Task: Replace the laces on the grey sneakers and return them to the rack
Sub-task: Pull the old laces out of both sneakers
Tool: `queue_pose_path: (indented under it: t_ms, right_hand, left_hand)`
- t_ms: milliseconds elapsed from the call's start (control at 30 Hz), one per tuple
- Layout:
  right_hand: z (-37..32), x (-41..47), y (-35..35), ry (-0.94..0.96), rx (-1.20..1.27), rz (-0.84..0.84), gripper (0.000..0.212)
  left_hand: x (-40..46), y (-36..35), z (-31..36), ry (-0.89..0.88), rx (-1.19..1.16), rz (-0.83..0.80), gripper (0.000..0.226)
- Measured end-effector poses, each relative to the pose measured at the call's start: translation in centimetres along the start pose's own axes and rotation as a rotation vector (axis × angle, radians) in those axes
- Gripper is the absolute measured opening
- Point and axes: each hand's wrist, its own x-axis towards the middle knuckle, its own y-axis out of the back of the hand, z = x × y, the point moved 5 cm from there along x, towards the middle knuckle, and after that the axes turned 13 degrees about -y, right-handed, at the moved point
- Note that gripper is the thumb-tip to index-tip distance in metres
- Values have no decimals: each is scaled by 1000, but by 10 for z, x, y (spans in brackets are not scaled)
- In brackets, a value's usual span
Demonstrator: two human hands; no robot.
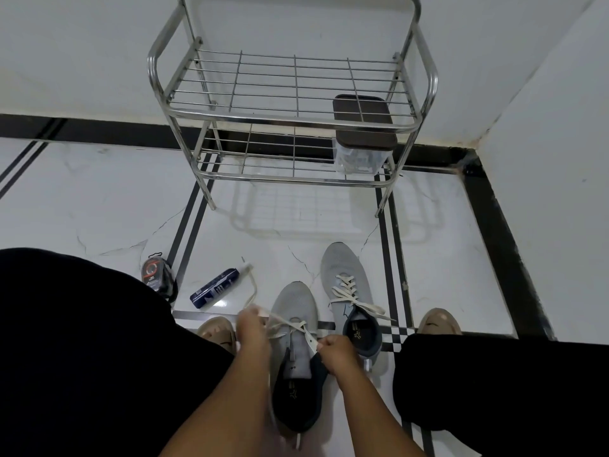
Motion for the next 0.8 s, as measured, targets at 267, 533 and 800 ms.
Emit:
queue_pose_path:
  t_ms: [267,533,800]
  right_hand:
    - [-2,1,-2,15,-14,12,18]
    - [2,0,-2,-11,28,-5,26]
    - [-3,8,-2,-1,-24,-63,21]
  left_hand:
    - [-21,-36,-4,-465,1425,-679,28]
    - [-8,-2,-8,40,221,-69,16]
    - [-9,-3,20,-461,1353,-54,81]
